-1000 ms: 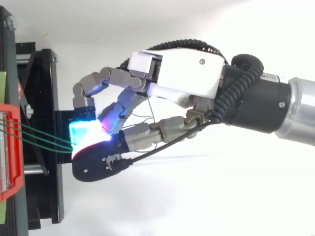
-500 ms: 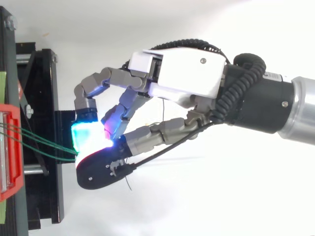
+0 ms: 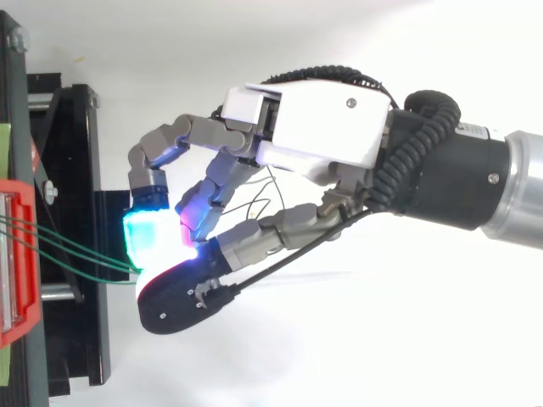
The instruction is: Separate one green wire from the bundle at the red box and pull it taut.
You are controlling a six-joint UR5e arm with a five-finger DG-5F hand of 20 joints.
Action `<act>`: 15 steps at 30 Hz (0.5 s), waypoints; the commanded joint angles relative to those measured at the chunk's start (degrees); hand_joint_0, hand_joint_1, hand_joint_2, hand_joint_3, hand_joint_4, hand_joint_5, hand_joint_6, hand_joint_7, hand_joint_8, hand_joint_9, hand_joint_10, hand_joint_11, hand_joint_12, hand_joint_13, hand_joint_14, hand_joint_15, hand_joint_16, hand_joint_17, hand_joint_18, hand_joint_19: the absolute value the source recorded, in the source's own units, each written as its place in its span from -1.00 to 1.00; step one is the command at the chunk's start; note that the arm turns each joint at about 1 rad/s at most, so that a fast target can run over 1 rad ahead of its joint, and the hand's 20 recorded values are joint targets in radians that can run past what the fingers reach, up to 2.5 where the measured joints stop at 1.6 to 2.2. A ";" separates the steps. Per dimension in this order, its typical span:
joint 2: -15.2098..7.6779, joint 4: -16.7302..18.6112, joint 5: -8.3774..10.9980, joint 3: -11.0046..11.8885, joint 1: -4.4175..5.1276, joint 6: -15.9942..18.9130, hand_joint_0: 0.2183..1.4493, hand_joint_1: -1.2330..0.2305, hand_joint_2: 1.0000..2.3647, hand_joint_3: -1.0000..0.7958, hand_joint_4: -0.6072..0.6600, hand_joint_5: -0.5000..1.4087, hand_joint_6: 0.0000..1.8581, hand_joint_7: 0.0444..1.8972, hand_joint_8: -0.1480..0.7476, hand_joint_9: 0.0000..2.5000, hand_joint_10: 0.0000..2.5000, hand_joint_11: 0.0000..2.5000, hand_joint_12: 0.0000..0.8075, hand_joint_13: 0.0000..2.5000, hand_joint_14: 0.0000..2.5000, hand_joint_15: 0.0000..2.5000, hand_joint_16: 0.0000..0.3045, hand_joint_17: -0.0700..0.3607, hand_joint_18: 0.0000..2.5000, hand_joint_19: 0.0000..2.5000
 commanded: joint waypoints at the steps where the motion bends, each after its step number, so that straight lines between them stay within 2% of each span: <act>1: 0.00 0.00 0.12 0.02 0.04 0.00 -0.39 -0.31 -1.00 -0.44 0.27 -0.67 -0.06 0.23 0.02 -0.12 -0.98 -0.13 -0.04 -0.08 -0.98 -0.23 -0.62 -0.07 -0.33 -0.54; 15: -0.09 0.09 0.21 0.02 -0.05 -0.09 -0.55 -0.14 -1.00 -0.44 0.32 -0.68 -0.06 0.17 0.07 -0.04 -0.98 0.04 -0.04 0.13 -0.98 0.05 -0.57 0.01 -0.23 -0.51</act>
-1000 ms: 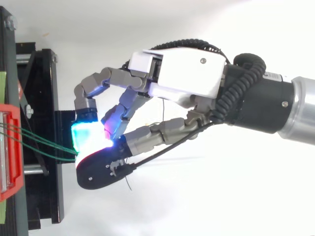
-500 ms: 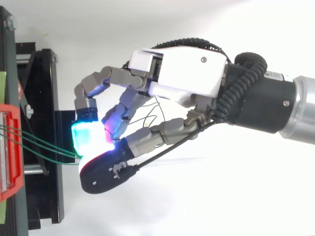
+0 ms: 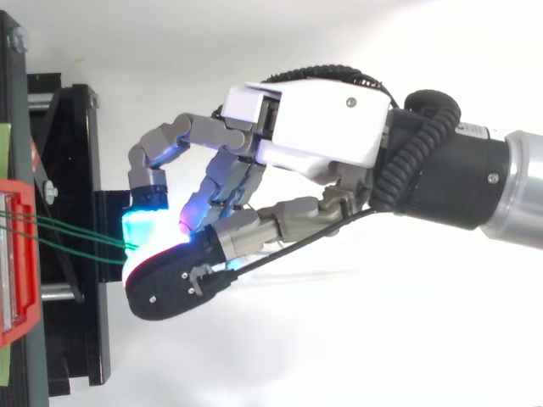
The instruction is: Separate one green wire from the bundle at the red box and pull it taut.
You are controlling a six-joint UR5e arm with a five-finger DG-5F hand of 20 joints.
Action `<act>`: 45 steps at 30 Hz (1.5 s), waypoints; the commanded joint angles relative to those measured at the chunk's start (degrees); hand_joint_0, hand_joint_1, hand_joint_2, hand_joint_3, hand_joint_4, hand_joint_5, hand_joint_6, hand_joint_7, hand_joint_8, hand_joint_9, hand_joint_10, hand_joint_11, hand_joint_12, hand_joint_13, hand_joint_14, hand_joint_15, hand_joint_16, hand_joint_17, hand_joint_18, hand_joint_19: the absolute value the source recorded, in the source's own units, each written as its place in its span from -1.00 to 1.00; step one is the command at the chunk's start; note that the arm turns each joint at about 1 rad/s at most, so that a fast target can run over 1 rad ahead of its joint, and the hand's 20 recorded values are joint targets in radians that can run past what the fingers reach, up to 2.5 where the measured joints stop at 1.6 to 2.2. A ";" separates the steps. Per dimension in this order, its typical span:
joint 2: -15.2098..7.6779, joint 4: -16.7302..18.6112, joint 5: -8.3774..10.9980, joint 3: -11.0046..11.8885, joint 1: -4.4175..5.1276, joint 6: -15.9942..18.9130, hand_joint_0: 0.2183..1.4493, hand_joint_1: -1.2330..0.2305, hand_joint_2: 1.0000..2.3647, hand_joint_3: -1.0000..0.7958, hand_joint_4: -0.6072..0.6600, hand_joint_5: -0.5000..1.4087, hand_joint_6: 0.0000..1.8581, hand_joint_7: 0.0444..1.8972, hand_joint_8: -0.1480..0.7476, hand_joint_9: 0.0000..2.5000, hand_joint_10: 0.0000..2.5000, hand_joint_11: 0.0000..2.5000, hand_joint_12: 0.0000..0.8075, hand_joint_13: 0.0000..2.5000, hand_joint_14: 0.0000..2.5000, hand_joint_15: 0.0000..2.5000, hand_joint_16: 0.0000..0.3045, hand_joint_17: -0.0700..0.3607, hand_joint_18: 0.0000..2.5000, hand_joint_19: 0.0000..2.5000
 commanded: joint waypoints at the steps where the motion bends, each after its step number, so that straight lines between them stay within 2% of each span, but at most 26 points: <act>1: -0.05 0.12 0.01 0.00 0.04 -0.01 -0.56 -0.13 -1.00 -0.44 0.32 -0.68 -0.06 0.15 0.08 -0.04 -0.99 0.05 -0.05 0.14 -0.98 0.06 -0.56 0.02 -0.21 -0.51; 6: -0.05 0.12 0.01 -0.09 0.04 -0.01 -0.60 -0.15 -1.00 -0.44 0.32 -0.70 -0.06 0.12 0.11 -0.02 -0.99 0.07 -0.02 0.19 -0.99 0.10 -0.54 0.05 -0.17 -0.51; 8: -0.05 0.12 0.01 -0.09 -0.05 -0.01 -0.57 -0.25 -1.00 -0.44 0.29 -0.70 -0.06 0.12 0.07 -0.01 -0.99 0.10 -0.06 0.19 -0.99 0.12 -0.56 0.03 -0.18 -0.50; 11: -0.05 0.12 0.01 -0.09 0.04 -0.01 -0.42 -0.40 -1.00 -0.44 0.22 -0.70 -0.06 0.16 -0.01 -0.02 -0.99 0.13 -0.17 0.17 -0.98 0.16 -0.59 -0.02 -0.21 -0.48; 13: -0.05 0.12 0.01 -0.09 -0.05 -0.01 -0.36 -0.42 -1.00 -0.44 0.20 -0.70 -0.05 0.15 -0.03 -0.02 -0.99 0.14 -0.18 0.17 -0.98 0.16 -0.60 -0.04 -0.22 -0.47; 16: -0.05 0.12 0.01 -0.09 0.04 -0.01 -0.32 -0.37 -0.98 -0.31 0.19 -0.70 -0.05 0.17 -0.02 -0.01 -0.99 0.15 -0.16 0.17 -0.98 0.17 -0.60 -0.04 -0.22 -0.47; 19: -0.05 0.03 0.01 -0.09 -0.05 -0.01 -0.33 -0.31 -0.98 -0.27 0.21 -0.70 -0.05 0.17 -0.02 0.00 -0.99 0.16 -0.18 0.17 -0.98 0.17 -0.60 -0.04 -0.22 -0.46; 21: -0.05 -0.06 0.01 -0.09 -0.13 -0.01 -0.34 -0.29 -0.98 -0.28 0.22 -0.70 -0.05 0.16 -0.02 -0.01 -0.99 0.16 -0.18 0.17 -0.98 0.18 -0.60 -0.04 -0.22 -0.46; 23: -0.05 -0.06 -0.07 -0.09 -0.22 -0.01 -0.44 -0.19 -1.00 -0.44 0.25 -0.70 -0.05 0.15 0.00 0.01 -0.99 0.15 -0.13 0.18 -0.98 0.16 -0.59 -0.02 -0.22 -0.46; 28: -0.05 -0.06 -0.16 -0.09 -0.57 -0.01 -0.54 -0.02 -1.00 -0.44 0.28 -0.69 -0.06 0.14 0.07 0.02 -0.99 0.14 -0.08 0.19 -0.99 0.15 -0.56 0.02 -0.19 -0.47; 31: -0.05 -0.06 -0.25 0.00 -0.66 -0.01 -0.51 0.05 -1.00 -0.44 0.28 -0.69 -0.07 0.17 0.05 0.02 -0.99 0.14 -0.08 0.19 -0.99 0.15 -0.56 0.02 -0.19 -0.46; 33: 0.04 -0.06 -0.25 0.00 -0.66 -0.01 -0.45 0.02 -1.00 -0.43 0.27 -0.69 -0.07 0.20 0.02 0.02 -0.99 0.15 -0.14 0.18 -0.98 0.15 -0.58 0.00 -0.21 -0.45; 34: 0.04 -0.06 -0.25 0.00 -0.57 -0.01 -0.41 -0.04 -0.99 -0.34 0.26 -0.69 -0.06 0.22 0.00 0.02 -0.99 0.16 -0.17 0.17 -0.98 0.16 -0.58 -0.01 -0.22 -0.44; 38: -0.05 -0.06 -0.25 0.00 -0.66 -0.01 -0.38 -0.23 -0.97 -0.18 0.26 -0.69 -0.05 0.23 -0.01 0.01 -0.99 0.15 -0.16 0.17 -0.98 0.15 -0.59 -0.02 -0.22 -0.44; 45: -0.05 -0.06 -0.16 0.17 -0.66 -0.01 -0.31 -0.39 -0.98 -0.21 0.20 -0.69 -0.04 0.21 -0.01 -0.01 -0.99 0.14 -0.18 0.16 -0.98 0.16 -0.60 -0.03 -0.22 -0.45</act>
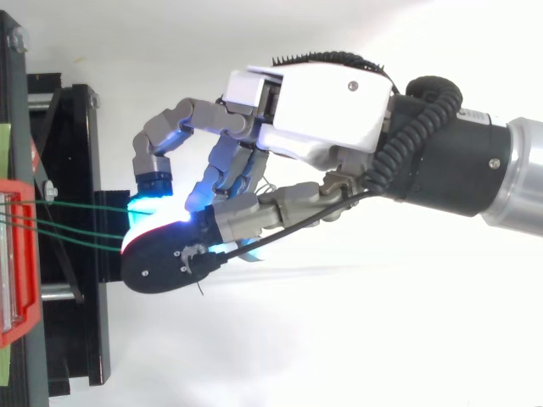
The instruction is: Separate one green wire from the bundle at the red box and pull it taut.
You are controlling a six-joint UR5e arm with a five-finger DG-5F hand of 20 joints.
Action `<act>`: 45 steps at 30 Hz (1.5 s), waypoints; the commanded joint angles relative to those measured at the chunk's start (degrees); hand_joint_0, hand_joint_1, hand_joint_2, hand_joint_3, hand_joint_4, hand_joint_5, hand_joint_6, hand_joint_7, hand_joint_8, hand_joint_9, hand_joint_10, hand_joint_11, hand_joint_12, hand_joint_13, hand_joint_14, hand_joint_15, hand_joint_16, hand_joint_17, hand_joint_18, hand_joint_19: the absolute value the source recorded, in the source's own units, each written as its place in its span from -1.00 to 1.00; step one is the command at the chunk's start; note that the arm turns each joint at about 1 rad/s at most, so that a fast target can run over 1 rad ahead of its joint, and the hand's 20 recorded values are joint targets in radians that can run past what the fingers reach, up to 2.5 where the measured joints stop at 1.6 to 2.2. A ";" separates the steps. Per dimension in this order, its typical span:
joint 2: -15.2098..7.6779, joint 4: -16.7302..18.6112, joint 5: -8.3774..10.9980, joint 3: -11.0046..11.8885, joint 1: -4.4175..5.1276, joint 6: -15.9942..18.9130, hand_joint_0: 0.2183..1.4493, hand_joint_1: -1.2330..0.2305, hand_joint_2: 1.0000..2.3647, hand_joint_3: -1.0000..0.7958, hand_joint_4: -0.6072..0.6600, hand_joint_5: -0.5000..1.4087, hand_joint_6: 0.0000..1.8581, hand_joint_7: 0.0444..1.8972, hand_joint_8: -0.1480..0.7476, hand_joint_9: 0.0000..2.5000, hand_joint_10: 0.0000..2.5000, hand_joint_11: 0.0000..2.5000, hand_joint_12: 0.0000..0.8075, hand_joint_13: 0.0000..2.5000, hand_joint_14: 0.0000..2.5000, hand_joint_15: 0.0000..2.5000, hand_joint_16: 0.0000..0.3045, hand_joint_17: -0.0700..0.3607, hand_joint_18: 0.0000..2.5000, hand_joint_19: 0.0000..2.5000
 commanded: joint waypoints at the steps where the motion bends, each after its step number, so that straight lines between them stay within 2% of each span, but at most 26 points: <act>1: 0.02 0.00 0.03 -0.03 0.00 0.00 -0.29 -0.41 -0.98 -0.24 0.19 -0.69 -0.04 0.20 0.00 -0.01 -0.99 0.15 -0.17 0.16 -0.98 0.15 -0.60 -0.04 -0.22 -0.46; 5: 0.02 0.00 0.03 0.05 0.00 0.00 -0.23 -0.46 -0.99 -0.38 0.20 -0.69 -0.03 0.18 -0.01 -0.02 -0.99 0.13 -0.17 0.14 -0.98 0.15 -0.61 -0.05 -0.23 -0.46; 7: 0.02 0.00 -0.06 0.14 0.00 0.00 -0.29 -0.44 -1.00 -0.44 0.23 -0.69 -0.03 0.17 0.01 -0.02 -0.99 0.14 -0.16 0.14 -0.98 0.14 -0.61 -0.05 -0.23 -0.47; 10: 0.02 -0.18 -0.06 0.76 0.00 0.00 -0.39 -0.34 -1.00 -0.44 0.24 -0.68 -0.04 0.17 0.02 -0.01 -0.99 0.15 -0.15 0.15 -0.98 0.15 -0.61 -0.05 -0.23 -0.46; 13: 0.02 -1.85 -0.24 1.90 0.00 -0.09 -0.45 -0.23 -1.00 -0.44 0.25 -0.68 -0.04 0.18 0.03 0.02 -0.99 0.14 -0.13 0.17 -0.98 0.15 -0.60 -0.03 -0.21 -0.46; 18: 0.20 -4.75 -0.24 3.04 -0.09 -0.53 -0.40 -0.04 -1.00 -0.44 0.25 -0.67 -0.05 0.20 0.00 0.03 -0.98 0.15 -0.15 0.17 -0.98 0.15 -0.61 -0.05 -0.21 -0.44; 19: 0.29 -5.36 -0.06 3.04 -0.09 -0.53 -0.36 -0.02 -0.99 -0.35 0.22 -0.67 -0.05 0.23 0.01 0.03 -0.98 0.14 -0.16 0.17 -0.98 0.15 -0.61 -0.05 -0.21 -0.44; 21: 0.55 -5.80 -0.06 3.04 -0.09 -0.53 -0.37 -0.04 -0.98 -0.28 0.23 -0.66 -0.05 0.25 0.01 0.03 -0.98 0.15 -0.14 0.17 -0.98 0.14 -0.60 -0.04 -0.21 -0.43; 23: 0.55 -5.89 -0.06 3.04 -0.09 -0.61 -0.38 -0.13 -0.97 -0.16 0.24 -0.67 -0.05 0.26 0.00 0.03 -0.98 0.15 -0.14 0.16 -0.98 0.13 -0.60 -0.04 -0.21 -0.44; 28: 0.55 -5.98 0.03 3.04 -0.17 -0.61 -0.38 -0.29 -0.97 -0.06 0.20 -0.67 -0.04 0.25 0.01 0.01 -0.98 0.14 -0.14 0.13 -0.98 0.12 -0.60 -0.03 -0.23 -0.45; 35: 0.55 -5.80 0.03 3.04 -0.17 -1.32 -0.30 -0.47 -0.98 -0.24 0.19 -0.68 -0.04 0.21 0.00 -0.06 -0.98 0.09 -0.08 -0.01 -0.98 0.01 -0.62 -0.06 -0.31 -0.48; 41: 0.55 -5.98 0.03 3.04 -0.17 -1.67 -0.23 -0.52 -1.00 -0.42 0.19 -0.67 -0.05 0.23 0.01 -0.07 -0.98 0.08 -0.06 -0.03 -0.98 -0.03 -0.62 -0.07 -0.33 -0.51; 45: 0.55 -5.98 0.03 3.04 -0.26 -1.76 -0.22 -0.53 -1.00 -0.44 0.19 -0.67 -0.05 0.22 -0.01 -0.06 -0.98 0.08 -0.06 -0.04 -0.98 -0.03 -0.63 -0.08 -0.34 -0.51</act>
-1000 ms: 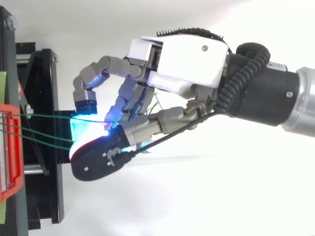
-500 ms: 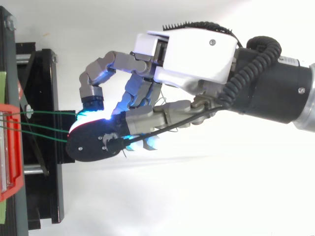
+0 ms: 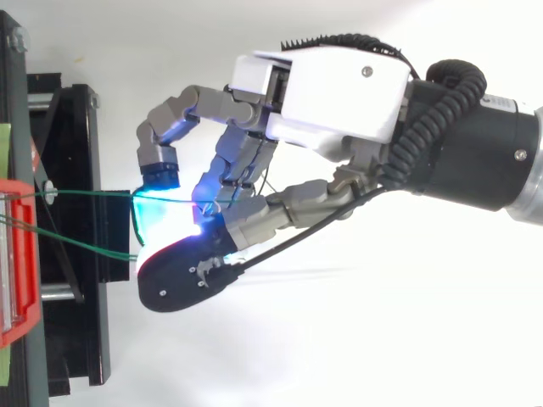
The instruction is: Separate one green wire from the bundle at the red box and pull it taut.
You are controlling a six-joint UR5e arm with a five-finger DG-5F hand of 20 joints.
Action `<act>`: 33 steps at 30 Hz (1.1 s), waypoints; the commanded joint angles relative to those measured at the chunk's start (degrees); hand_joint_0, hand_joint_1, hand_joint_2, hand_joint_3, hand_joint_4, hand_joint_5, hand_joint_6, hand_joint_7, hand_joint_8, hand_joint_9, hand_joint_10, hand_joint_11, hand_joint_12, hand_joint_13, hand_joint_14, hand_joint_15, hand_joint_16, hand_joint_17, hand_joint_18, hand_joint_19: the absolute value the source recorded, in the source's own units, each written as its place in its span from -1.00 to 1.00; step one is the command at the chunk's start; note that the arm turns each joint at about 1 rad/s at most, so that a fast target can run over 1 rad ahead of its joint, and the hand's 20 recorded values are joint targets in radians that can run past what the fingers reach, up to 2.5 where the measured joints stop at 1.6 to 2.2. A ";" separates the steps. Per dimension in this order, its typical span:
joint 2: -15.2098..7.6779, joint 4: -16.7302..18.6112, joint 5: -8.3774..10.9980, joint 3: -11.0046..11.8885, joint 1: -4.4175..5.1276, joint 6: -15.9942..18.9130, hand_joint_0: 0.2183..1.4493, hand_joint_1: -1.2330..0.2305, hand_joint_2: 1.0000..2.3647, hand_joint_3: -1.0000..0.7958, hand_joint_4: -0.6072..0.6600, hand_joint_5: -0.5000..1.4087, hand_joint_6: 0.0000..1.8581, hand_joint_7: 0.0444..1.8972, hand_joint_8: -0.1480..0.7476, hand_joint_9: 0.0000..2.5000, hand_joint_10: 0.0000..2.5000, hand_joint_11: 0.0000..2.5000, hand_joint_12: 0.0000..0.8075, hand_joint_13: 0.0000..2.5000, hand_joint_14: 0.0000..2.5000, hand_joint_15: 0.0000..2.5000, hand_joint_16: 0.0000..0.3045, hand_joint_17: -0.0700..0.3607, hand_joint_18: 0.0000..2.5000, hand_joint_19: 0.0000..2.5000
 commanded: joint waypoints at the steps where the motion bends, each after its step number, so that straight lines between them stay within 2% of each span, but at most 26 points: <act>1: -0.04 0.00 0.00 0.00 -0.12 -0.05 -0.22 -0.53 -1.00 -0.44 0.19 -0.67 -0.05 0.21 0.00 -0.06 -0.98 0.08 -0.05 -0.05 -0.98 -0.05 -0.63 -0.08 -0.34 -0.51; 6: 0.04 0.00 0.00 0.00 -0.29 -0.14 -0.26 -0.54 -1.00 -0.44 0.22 -0.66 -0.06 0.21 0.00 -0.06 -0.98 0.07 -0.04 -0.07 -0.97 -0.09 -0.63 -0.09 -0.35 -0.51; 11: 0.04 0.09 0.00 0.09 -0.56 -0.49 -0.44 -0.49 -1.00 -0.44 0.23 -0.65 -0.07 0.22 0.01 -0.05 -0.98 0.06 0.00 -0.10 -0.98 -0.13 -0.62 -0.07 -0.35 -0.52; 16: 0.04 0.09 0.00 0.18 -1.00 -1.10 -0.49 -0.49 -1.00 -0.44 0.21 -0.63 -0.08 0.24 0.02 -0.05 -0.98 0.03 0.03 -0.17 -0.98 -0.23 -0.62 -0.06 -0.36 -0.52; 19: 0.04 0.00 0.00 0.53 -1.17 -1.28 -0.44 -0.56 -1.00 -0.44 0.20 -0.63 -0.09 0.26 0.00 -0.06 -0.98 0.01 0.00 -0.22 -0.98 -0.28 -0.63 -0.08 -0.38 -0.54; 21: 0.04 0.00 0.00 0.70 -1.26 -1.37 -0.49 -0.51 -1.00 -0.44 0.20 -0.63 -0.09 0.26 0.02 -0.06 -0.98 0.00 0.02 -0.22 -0.98 -0.29 -0.62 -0.07 -0.38 -0.54; 23: -0.04 0.00 0.00 0.79 -1.44 -1.54 -0.57 -0.29 -1.00 -0.44 0.22 -0.63 -0.09 0.24 0.06 -0.05 -0.98 -0.01 0.06 -0.21 -0.98 -0.30 -0.60 -0.03 -0.37 -0.53; 24: 0.04 0.00 0.00 0.79 -1.44 -1.54 -0.57 -0.25 -1.00 -0.44 0.22 -0.62 -0.09 0.24 0.06 -0.05 -0.98 -0.02 0.07 -0.20 -0.98 -0.30 -0.59 -0.03 -0.37 -0.52; 26: -0.04 0.00 0.00 0.79 -1.79 -1.81 -0.55 -0.14 -1.00 -0.44 0.22 -0.62 -0.10 0.26 0.05 -0.03 -0.98 -0.01 0.05 -0.20 -0.98 -0.30 -0.60 -0.04 -0.38 -0.51; 27: 0.04 0.00 0.00 0.79 -1.79 -1.89 -0.47 -0.13 -1.00 -0.44 0.20 -0.62 -0.10 0.29 0.00 -0.03 -0.98 -0.01 0.02 -0.21 -0.98 -0.30 -0.62 -0.07 -0.40 -0.49; 29: -0.04 0.00 0.00 0.79 -1.96 -1.98 -0.37 -0.20 -1.00 -0.43 0.19 -0.62 -0.10 0.36 -0.02 -0.04 -0.98 -0.01 0.00 -0.21 -0.98 -0.29 -0.63 -0.09 -0.41 -0.50; 33: -0.04 0.00 0.00 0.70 -2.23 -2.07 -0.34 -0.37 -0.99 -0.31 0.17 -0.64 -0.08 0.29 -0.03 -0.07 -0.98 -0.01 -0.01 -0.23 -0.98 -0.29 -0.63 -0.08 -0.42 -0.51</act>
